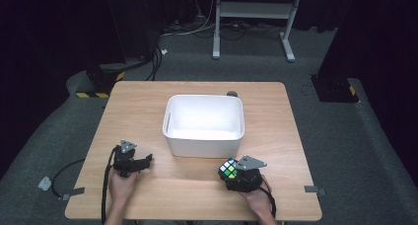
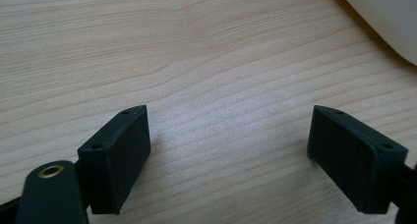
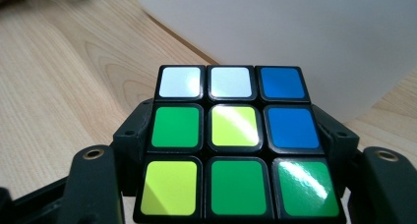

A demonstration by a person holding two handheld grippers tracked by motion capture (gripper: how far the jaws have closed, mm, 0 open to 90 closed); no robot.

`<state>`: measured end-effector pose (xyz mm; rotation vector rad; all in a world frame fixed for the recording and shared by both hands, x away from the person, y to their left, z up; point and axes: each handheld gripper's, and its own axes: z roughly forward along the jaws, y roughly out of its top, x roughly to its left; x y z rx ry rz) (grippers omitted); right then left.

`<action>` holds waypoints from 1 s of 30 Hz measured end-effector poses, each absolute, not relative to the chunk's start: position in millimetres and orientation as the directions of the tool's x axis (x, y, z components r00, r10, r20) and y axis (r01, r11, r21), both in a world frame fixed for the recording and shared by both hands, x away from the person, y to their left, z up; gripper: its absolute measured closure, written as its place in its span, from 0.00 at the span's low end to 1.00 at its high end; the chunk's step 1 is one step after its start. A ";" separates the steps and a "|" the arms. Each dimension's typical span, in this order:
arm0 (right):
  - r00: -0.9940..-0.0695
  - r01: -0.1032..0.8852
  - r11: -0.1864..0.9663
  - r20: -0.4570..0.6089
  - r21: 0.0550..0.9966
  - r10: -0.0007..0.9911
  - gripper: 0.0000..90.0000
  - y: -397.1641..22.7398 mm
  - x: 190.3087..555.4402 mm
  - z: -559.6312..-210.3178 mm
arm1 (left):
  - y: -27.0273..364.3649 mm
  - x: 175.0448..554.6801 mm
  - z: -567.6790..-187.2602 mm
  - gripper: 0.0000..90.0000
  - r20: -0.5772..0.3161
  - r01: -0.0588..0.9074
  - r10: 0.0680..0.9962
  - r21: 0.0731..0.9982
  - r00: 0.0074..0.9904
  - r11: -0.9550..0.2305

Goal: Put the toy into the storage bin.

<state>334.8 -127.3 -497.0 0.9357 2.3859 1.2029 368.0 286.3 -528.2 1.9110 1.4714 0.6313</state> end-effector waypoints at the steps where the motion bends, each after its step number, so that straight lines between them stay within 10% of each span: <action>1: -0.739 0.412 0.434 0.016 0.801 0.673 0.37 -127.5 334.2 -496.0 | 286.2 368.0 -528.2 0.18 -0.007 0.660 0.966 0.731 0.259 -0.171; 30: -0.772 0.395 0.467 0.010 0.791 0.636 0.37 -131.6 327.2 -469.8 | 287.2 368.1 -528.1 0.18 -0.012 0.659 0.965 0.733 0.261 -0.169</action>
